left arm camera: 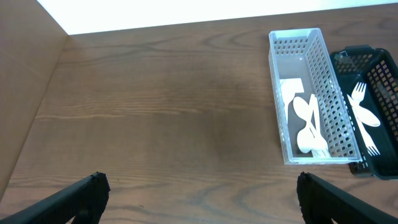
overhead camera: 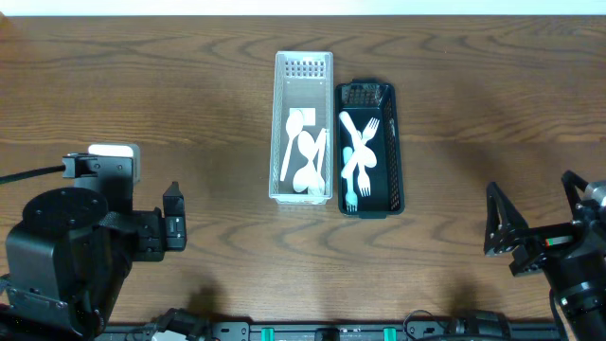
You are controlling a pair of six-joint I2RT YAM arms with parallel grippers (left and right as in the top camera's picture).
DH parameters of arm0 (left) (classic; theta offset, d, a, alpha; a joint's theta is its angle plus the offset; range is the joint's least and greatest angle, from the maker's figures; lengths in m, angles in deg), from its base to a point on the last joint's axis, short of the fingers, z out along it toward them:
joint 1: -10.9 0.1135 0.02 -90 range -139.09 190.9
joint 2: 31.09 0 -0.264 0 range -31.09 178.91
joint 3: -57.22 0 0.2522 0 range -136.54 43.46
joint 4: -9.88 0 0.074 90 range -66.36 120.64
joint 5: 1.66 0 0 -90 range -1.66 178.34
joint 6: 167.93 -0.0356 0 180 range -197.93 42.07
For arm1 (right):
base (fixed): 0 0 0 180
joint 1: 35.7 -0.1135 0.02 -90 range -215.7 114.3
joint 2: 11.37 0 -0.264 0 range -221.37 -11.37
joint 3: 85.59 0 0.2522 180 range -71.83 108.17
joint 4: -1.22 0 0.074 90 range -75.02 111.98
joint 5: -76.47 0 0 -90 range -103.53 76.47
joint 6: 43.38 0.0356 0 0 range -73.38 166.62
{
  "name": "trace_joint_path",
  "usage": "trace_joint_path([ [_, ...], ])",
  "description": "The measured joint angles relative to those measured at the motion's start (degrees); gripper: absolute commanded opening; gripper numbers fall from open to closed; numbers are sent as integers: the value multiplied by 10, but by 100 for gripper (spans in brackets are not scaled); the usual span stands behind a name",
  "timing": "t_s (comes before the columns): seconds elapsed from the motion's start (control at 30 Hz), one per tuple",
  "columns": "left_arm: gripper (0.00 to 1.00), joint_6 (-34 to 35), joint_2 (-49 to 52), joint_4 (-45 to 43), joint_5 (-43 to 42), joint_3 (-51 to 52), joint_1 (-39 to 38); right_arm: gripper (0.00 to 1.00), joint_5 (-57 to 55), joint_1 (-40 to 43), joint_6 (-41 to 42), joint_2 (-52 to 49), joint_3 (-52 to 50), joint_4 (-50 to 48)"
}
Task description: Pack container
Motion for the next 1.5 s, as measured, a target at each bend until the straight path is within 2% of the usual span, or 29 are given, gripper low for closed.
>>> trace_joint_path([
  [0.4, 98, 0, 0, 0, 0, 0, 0, 99, -7, 0, 0, 0, 0, 24],
  [0.73, 98, 0, 0, 0, 0, 0, 0, 99, -71, 0, 0, 2, -17, 22],
  [0.9, 98, 0, 0, 0, 0, 0, 0, 99, -105, 0, 0, 39, -104, 9],
  [1.23, 98, 0, 0, 0, 0, 0, 0, 99, -126, 0, 0, 206, -381, -92],
  [1.5, 98, 0, 0, 0, 0, 0, 0, 99, -126, 0, 0, 262, -510, -137],
])
